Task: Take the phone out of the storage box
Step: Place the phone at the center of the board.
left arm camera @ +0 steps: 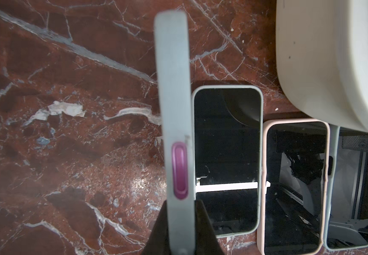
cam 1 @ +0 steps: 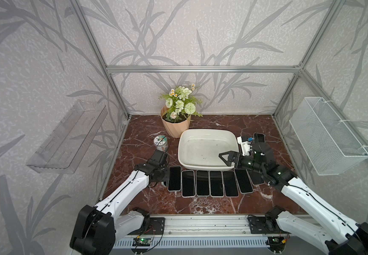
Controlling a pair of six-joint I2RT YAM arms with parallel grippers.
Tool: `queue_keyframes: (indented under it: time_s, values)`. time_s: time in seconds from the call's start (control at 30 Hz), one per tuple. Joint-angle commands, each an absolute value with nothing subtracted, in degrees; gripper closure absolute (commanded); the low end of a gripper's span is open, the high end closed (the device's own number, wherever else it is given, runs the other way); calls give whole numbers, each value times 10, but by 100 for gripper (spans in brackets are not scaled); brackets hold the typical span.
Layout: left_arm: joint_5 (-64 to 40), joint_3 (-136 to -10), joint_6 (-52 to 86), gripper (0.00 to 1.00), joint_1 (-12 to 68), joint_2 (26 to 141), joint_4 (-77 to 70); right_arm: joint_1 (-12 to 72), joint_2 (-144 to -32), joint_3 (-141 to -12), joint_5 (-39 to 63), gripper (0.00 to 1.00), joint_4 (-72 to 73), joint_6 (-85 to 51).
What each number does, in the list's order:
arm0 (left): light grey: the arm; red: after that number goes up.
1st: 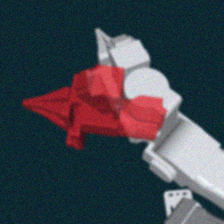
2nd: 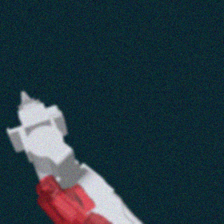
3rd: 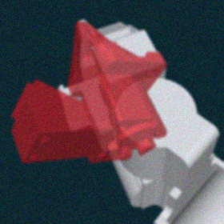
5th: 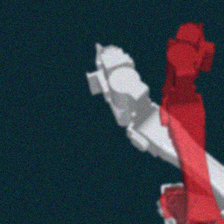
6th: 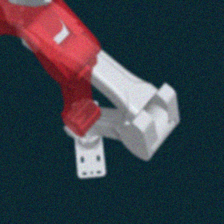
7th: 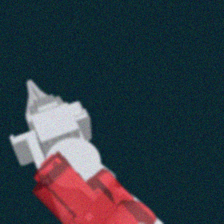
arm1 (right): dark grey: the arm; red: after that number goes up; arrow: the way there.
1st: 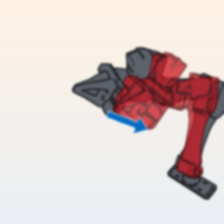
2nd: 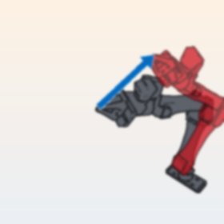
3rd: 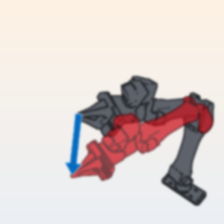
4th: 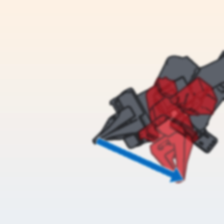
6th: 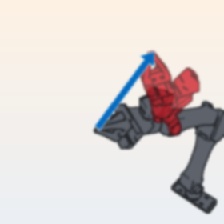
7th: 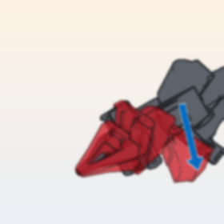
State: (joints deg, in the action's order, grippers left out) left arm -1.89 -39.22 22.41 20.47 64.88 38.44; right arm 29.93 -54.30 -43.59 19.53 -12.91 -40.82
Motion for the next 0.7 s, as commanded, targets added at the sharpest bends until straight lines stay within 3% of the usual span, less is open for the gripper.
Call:
queue_keyframes:
  time_s: [0.0, 0.47, 0.67]
  values:
    - [-31, -397, 204, 100, 200, 656, 361, 297, -544, -433, 192, 1, -129, -402]
    - [-62, -403, 199, 99, 170, 704, 362, 294, -534, -436, 187, 1, -143, -394]
    - [-71, -409, 196, 94, 158, 726, 366, 293, -531, -434, 187, 1, -142, -393]
